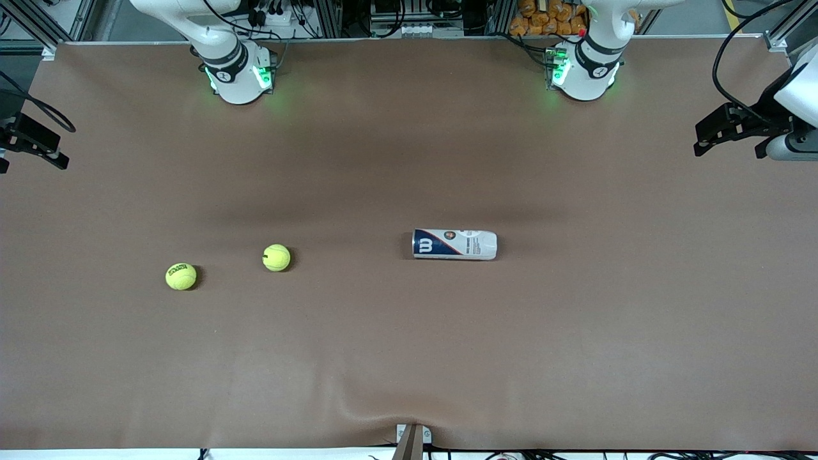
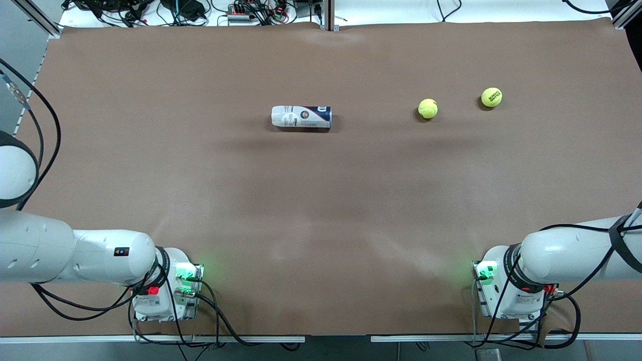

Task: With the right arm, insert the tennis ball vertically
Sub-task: 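Reach the white can with the left gripper while the right gripper reaches balls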

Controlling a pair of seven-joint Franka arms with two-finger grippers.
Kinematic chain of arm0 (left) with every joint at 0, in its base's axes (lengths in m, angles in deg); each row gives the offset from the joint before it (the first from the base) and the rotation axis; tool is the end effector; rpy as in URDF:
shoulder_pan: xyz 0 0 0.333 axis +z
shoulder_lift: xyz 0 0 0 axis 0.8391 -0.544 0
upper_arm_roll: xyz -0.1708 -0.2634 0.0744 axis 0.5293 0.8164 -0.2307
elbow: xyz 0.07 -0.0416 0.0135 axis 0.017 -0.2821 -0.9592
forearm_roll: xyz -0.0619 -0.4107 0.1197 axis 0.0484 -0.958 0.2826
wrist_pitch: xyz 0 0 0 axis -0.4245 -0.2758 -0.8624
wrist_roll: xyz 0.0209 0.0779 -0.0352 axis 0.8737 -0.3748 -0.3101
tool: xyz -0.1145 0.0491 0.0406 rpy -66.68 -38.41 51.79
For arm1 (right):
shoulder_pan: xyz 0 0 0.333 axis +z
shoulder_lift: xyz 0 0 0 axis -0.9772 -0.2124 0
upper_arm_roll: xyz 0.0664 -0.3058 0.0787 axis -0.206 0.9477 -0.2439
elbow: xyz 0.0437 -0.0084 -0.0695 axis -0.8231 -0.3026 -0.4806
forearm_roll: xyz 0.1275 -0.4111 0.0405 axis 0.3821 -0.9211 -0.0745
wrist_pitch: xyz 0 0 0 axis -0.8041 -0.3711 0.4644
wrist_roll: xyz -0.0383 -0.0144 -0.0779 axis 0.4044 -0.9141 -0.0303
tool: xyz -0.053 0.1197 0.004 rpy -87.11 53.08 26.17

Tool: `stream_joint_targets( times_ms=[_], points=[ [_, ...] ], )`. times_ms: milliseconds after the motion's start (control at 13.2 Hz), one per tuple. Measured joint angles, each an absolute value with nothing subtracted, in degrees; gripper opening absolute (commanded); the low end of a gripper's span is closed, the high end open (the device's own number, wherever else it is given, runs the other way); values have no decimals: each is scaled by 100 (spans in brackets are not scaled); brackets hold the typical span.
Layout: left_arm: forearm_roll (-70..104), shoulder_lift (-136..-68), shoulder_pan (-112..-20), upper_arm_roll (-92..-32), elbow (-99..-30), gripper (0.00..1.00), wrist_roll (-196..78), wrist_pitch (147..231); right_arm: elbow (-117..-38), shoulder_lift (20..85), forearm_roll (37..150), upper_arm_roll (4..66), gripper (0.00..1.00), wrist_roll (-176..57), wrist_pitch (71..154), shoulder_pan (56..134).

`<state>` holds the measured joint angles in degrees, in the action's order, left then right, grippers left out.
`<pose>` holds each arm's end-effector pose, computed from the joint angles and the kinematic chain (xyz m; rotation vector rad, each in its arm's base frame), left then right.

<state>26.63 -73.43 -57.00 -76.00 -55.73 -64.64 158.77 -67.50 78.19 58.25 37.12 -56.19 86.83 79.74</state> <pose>0.5700 -0.0428 0.6313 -3.1272 0.0878 0.0043 0.5809 -0.0527 0.6436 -3.1118 -0.0821 -0.1000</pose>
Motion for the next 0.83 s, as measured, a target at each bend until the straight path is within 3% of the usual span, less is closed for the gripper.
stream_joint_targets(
  times_ms=[832],
  points=[
    [2663,-7318,-5714,-7593,-5468,100,-6462,15877,-6777,7699,5824,3713,100,-5619,8676,7974]
  ],
)
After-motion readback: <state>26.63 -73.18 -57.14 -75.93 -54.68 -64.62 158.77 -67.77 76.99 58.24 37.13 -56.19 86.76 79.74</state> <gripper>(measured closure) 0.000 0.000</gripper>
